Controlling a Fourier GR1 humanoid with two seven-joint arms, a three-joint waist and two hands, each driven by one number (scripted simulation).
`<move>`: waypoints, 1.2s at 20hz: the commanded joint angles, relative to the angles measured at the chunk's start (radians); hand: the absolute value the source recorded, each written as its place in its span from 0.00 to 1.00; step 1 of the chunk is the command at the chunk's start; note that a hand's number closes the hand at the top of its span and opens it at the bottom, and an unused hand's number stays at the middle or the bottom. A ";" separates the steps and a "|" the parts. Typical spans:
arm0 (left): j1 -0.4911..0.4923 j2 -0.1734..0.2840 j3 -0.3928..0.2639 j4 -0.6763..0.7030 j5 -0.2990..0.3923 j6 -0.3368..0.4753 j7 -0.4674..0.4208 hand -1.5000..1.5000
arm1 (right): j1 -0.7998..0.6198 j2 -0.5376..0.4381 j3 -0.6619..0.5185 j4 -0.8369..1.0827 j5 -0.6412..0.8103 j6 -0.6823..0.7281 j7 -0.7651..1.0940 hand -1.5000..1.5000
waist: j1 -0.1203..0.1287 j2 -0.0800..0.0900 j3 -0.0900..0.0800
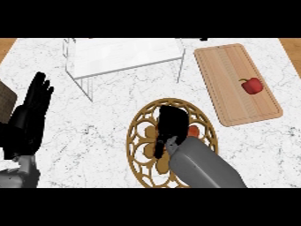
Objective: Pick the croissant from the placemat and place it in the tiered shelf
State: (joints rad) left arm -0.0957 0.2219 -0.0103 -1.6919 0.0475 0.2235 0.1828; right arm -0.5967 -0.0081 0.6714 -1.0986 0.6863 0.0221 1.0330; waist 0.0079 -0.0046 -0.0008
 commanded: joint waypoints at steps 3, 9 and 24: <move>0.037 0.008 0.036 0.005 0.017 -0.043 -0.028 0.50 | 0.030 0.008 0.078 0.060 0.083 -0.036 -0.031 1.00 | 0.001 0.005 0.001; -0.050 0.006 0.069 0.066 0.017 -0.046 -0.021 0.50 | -0.037 0.008 0.146 0.063 0.096 -0.062 -0.013 1.00 | 0.005 0.007 0.001; -0.011 -0.045 -0.004 0.034 -0.023 -0.037 -0.034 0.50 | -0.346 0.008 0.382 -0.188 -0.289 -0.270 0.117 1.00 | 0.046 0.006 0.000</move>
State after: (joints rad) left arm -0.1062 0.1867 -0.0182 -1.6713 0.0292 0.1786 0.1621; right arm -0.8620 -0.0072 1.0213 -1.1887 0.4378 -0.1627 1.0253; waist 0.0637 0.0045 -0.0009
